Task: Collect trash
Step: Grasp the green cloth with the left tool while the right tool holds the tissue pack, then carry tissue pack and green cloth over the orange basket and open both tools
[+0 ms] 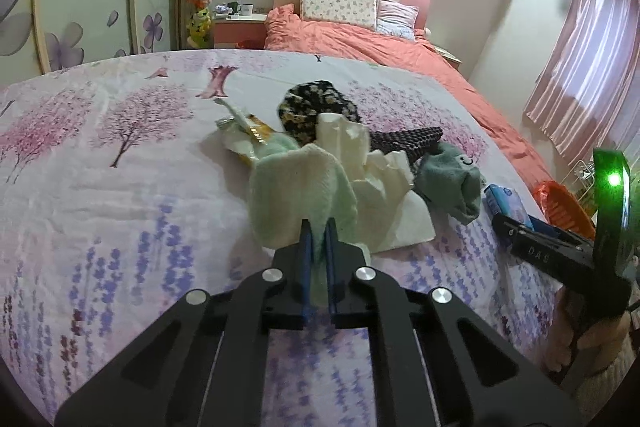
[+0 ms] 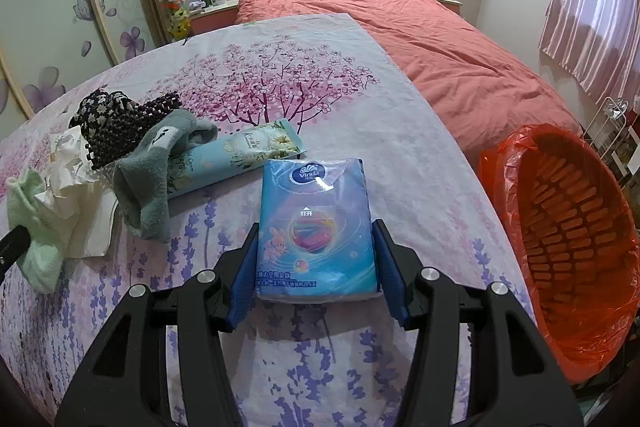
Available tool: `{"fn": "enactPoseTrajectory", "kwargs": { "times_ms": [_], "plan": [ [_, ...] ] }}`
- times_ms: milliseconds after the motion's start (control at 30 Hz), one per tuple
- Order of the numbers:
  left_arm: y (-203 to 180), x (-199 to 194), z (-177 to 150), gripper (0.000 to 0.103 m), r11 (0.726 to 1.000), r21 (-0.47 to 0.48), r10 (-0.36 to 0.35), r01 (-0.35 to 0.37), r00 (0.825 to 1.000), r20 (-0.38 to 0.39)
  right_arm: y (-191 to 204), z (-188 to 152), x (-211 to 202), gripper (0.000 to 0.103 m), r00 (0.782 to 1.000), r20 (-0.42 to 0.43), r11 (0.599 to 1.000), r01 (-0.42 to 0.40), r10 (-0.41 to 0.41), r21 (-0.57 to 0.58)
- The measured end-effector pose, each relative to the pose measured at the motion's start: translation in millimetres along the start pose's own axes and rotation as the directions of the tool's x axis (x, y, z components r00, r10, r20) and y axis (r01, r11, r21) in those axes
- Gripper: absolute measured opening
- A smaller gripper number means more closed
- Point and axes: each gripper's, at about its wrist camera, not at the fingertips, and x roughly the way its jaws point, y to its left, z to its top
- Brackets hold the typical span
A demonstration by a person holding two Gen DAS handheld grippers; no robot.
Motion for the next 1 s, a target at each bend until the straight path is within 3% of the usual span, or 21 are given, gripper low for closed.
{"fn": "enactPoseTrajectory", "kwargs": {
  "times_ms": [200,300,467,533,567,600,700,1000],
  "plan": [
    [21,-1,-5,0.009,0.999,-0.018,0.037,-0.037,0.999,-0.017,-1,0,0,0.054,1.0,0.0,1.0,0.001,-0.001,0.0],
    [28,6,-4,0.024,0.997,-0.05,0.059,-0.061,0.998,-0.037,-1,0,0,0.054,1.0,0.0,1.0,0.0,0.0,0.0],
    [27,15,0,0.025,0.996,-0.064,0.059,-0.062,0.997,-0.055,-1,0,0,0.054,1.0,0.0,1.0,0.0,0.0,0.001],
    [23,18,0,0.024,0.996,-0.056,0.061,-0.065,0.996,-0.057,-1,0,0,0.054,1.0,0.0,1.0,0.0,0.0,0.0],
    [21,19,0,0.021,0.997,-0.051,0.062,-0.065,0.996,-0.057,-2,0,0,0.054,1.0,0.0,1.0,0.0,0.0,0.001],
    [20,20,0,0.011,0.997,-0.046,0.058,-0.06,0.997,-0.058,-2,0,0,0.054,1.0,0.0,1.0,-0.002,0.002,0.001],
    [19,18,0,0.006,0.998,-0.047,0.047,-0.05,0.997,-0.055,-5,0,-1,0.053,1.0,0.004,1.0,-0.013,0.013,0.013],
    [21,-20,14,0.004,0.999,-0.025,0.034,-0.033,0.999,0.035,-18,-8,-21,0.05,0.996,0.069,0.997,-0.062,0.058,0.054]
  ]
}}
